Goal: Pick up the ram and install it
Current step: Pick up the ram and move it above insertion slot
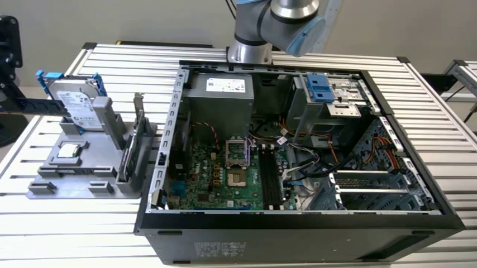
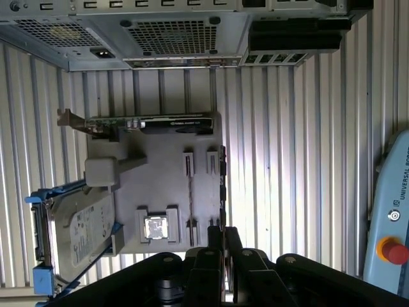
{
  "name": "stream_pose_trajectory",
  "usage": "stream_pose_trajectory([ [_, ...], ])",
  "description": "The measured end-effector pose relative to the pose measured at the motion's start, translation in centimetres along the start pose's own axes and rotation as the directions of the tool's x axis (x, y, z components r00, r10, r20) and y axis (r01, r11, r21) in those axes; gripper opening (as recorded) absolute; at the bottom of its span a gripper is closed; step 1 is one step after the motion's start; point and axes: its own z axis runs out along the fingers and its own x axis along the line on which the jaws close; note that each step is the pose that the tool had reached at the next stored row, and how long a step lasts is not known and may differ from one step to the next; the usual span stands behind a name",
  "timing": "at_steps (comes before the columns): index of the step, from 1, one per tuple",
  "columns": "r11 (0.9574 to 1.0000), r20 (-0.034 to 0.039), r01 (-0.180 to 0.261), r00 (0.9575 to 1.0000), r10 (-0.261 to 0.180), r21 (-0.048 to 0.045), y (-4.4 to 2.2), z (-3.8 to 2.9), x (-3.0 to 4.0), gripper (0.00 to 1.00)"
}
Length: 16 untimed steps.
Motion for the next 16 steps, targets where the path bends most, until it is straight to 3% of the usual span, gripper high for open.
stream_pose_trajectory([
  [2, 1.0, 0.0, 0.0, 1.0, 0.0, 0.0, 0.31, 0.0, 0.02, 0.0],
  [16, 1.0, 0.0001, 0.0, 1.0, 0.0, 0.0001, 0.59, -0.01, 0.03, 0.0],
])
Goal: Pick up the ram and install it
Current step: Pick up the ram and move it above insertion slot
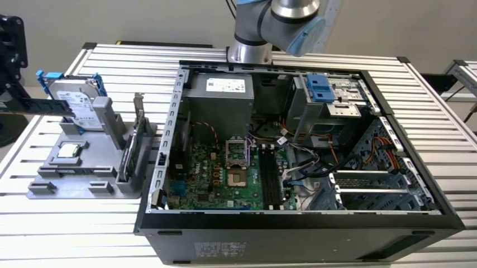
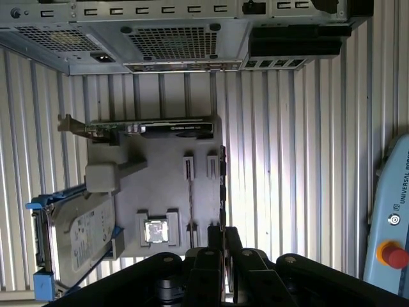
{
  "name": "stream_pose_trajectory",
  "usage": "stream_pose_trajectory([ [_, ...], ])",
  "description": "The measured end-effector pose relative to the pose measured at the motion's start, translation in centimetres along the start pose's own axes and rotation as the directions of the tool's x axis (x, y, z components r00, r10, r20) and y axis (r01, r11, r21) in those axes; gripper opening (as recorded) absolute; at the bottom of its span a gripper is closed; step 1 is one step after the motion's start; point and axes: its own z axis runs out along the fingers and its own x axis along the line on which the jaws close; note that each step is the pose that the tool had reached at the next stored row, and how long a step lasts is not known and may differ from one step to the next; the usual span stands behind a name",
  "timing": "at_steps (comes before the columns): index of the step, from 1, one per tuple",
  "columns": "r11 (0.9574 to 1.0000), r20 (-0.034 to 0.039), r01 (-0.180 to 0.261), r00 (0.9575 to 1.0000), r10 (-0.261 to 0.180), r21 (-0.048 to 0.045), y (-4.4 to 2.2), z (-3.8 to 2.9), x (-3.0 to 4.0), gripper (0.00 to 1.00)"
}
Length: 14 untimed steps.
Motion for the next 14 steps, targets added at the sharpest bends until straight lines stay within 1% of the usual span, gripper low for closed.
stream_pose_trajectory([
  [10, 1.0, 0.0, 0.0, 1.0, 0.0, 0.0, 0.45, 0.0, 0.03, 0.0],
  [14, 1.0, 0.0, 0.0, 1.0, 0.0, 0.0, 1.04, 0.0, 0.06, 0.0],
])
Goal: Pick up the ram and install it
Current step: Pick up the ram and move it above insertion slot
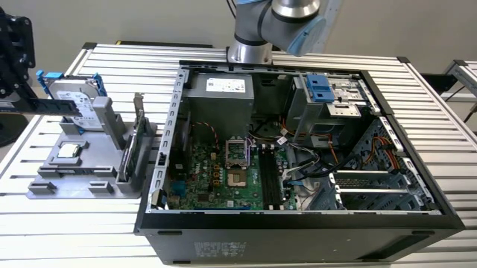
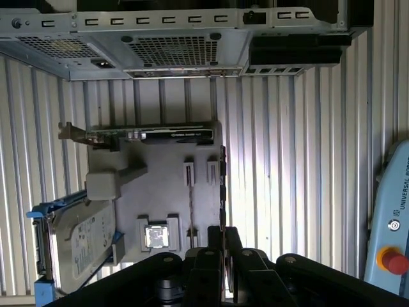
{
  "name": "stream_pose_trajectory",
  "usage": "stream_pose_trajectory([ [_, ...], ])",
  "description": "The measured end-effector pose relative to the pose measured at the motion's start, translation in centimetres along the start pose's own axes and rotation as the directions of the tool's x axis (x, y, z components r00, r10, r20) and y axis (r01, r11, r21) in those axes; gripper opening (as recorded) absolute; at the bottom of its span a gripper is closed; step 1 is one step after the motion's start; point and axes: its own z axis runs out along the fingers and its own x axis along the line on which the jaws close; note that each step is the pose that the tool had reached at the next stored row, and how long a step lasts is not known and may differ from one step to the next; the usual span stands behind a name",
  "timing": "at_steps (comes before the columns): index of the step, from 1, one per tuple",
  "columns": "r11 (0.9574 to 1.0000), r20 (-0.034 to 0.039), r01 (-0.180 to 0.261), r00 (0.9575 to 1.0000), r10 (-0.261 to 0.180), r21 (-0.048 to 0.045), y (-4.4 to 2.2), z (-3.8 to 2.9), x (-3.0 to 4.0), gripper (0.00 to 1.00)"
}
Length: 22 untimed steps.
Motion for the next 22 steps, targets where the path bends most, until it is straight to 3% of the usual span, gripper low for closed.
stream_pose_trajectory([
  [22, 1.0, 0.0, 0.0, 1.0, 0.0, 0.0002, 3.97, -0.01, 0.22, 0.0],
])
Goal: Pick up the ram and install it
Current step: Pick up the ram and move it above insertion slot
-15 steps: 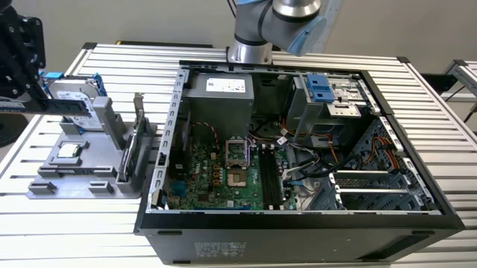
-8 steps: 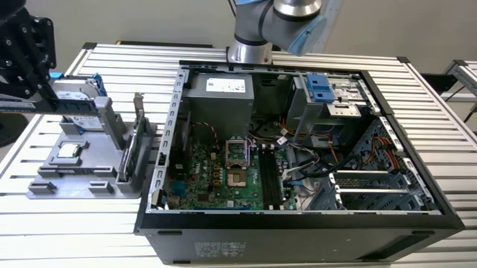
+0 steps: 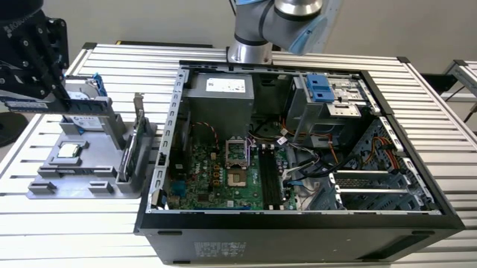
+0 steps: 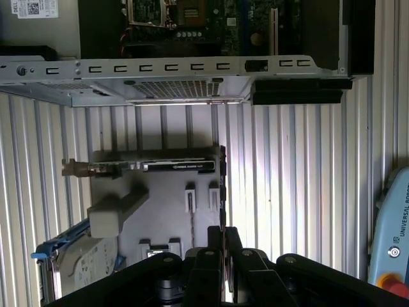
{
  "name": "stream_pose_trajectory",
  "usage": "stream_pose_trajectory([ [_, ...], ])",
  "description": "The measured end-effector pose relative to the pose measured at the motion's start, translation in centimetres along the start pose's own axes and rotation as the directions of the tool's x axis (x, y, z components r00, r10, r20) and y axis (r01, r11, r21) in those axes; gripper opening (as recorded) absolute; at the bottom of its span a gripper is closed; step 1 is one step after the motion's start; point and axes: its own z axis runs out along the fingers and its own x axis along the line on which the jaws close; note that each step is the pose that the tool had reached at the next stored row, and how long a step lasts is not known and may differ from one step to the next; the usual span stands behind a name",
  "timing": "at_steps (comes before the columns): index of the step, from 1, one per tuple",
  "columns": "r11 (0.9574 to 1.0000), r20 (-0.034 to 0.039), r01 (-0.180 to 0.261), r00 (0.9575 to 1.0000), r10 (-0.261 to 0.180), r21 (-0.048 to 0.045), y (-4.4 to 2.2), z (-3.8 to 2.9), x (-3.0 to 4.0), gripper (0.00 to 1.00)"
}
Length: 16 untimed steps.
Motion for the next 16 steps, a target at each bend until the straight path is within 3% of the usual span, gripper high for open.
stream_pose_trajectory([
  [16, 1.0, 0.0, 0.0, 1.0, 0.0, 0.0, 2.49, -0.01, 0.14, 0.0],
])
